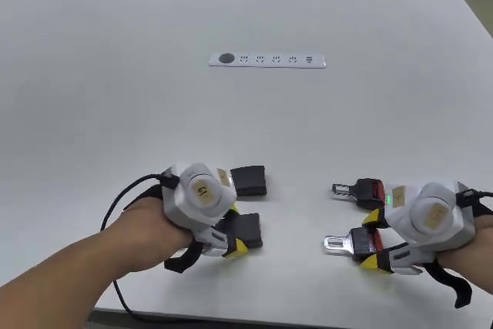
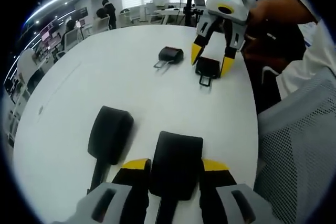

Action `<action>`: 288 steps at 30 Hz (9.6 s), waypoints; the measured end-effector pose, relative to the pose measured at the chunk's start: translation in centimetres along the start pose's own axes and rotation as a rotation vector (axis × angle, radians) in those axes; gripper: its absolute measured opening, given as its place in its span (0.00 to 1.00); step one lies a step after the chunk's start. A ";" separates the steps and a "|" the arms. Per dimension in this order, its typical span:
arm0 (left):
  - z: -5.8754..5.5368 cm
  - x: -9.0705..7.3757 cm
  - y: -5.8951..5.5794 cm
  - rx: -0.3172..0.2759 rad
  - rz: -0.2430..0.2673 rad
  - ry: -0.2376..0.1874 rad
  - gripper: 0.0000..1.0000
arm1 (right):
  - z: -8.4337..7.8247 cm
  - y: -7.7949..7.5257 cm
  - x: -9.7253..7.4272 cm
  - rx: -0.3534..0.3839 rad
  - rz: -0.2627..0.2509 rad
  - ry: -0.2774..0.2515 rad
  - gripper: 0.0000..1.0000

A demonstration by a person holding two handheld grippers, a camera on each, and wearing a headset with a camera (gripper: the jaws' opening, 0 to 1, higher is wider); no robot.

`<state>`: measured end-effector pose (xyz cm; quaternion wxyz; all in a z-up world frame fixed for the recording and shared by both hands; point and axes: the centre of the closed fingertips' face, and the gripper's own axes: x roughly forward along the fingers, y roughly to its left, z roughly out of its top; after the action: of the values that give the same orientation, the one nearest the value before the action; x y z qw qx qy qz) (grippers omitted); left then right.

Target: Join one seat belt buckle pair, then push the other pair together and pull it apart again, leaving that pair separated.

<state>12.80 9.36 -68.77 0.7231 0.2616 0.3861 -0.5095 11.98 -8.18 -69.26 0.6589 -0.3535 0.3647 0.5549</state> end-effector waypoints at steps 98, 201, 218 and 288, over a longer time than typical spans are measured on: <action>0.0 0.6 -0.6 0.256 -0.146 0.001 0.35 | 10.9 1.4 5.9 0.007 0.022 -0.214 0.33; 3.8 0.5 8.5 0.210 -0.012 0.088 0.48 | 1.2 -10.3 -2.1 0.102 -0.140 -0.103 0.43; 2.2 2.6 8.9 0.229 -0.093 0.108 0.40 | -0.9 -9.9 0.1 0.101 -0.075 -0.054 0.34; 2.8 2.5 8.1 0.231 -0.103 0.081 0.34 | 11.1 -8.1 6.3 -0.001 -0.036 -0.202 0.33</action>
<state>21.69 8.59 -69.37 0.6450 0.3434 0.3666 -0.5759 21.67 3.35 -68.93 0.7020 -0.3026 0.2895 0.5761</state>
